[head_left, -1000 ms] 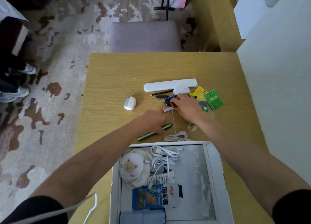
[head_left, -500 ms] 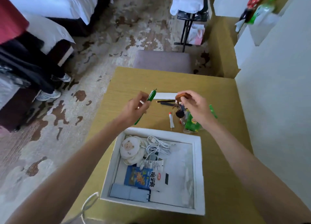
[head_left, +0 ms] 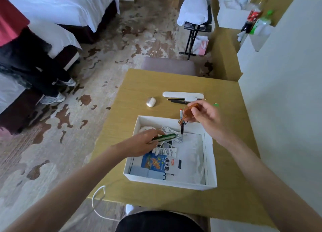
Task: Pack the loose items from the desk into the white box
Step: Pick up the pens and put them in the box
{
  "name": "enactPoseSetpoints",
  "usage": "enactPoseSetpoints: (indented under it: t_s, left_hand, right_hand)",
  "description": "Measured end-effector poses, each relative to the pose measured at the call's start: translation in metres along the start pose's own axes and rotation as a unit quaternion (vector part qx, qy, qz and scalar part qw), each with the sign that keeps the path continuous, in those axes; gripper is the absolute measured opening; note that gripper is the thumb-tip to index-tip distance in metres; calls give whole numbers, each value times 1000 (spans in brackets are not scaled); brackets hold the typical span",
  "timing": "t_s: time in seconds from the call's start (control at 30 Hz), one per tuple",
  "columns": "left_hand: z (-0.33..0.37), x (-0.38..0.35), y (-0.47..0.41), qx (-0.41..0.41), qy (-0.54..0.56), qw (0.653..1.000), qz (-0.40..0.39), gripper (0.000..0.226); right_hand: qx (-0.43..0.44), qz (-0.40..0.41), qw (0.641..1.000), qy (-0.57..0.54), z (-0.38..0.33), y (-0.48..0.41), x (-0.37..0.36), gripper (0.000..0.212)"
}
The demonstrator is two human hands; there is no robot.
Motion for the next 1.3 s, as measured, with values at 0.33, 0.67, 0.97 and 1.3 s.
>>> enactPoseSetpoints:
  t_s: [0.33,0.67,0.97,1.3]
  left_hand:
    - [-15,-59,-14,-13,-312,937,-157,40]
    - [2,42,20,-145,-345,920,119,19]
    - [-27,99,-82,-1,-67,991,114,27]
    - [-57,54,-214,113,-164,961,-191,37]
  right_hand:
    - [-146,-5,987,60,59,36,-71,14]
    - [-234,-36,943,236,103,21,-117,20]
    - [-220,104,935,259,71,12,-18,16]
    - [-338,-58,871,353,155,-80,82,25]
Point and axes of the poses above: each hand's wrist, its own y-axis away from the middle knuckle, its own x-axis out of the back of the hand, z = x × y, the point moved 7 cm from there along -y, towards the middle knuckle, and after that the axes turned 15 degrees about -z, right-handed, at the moved point
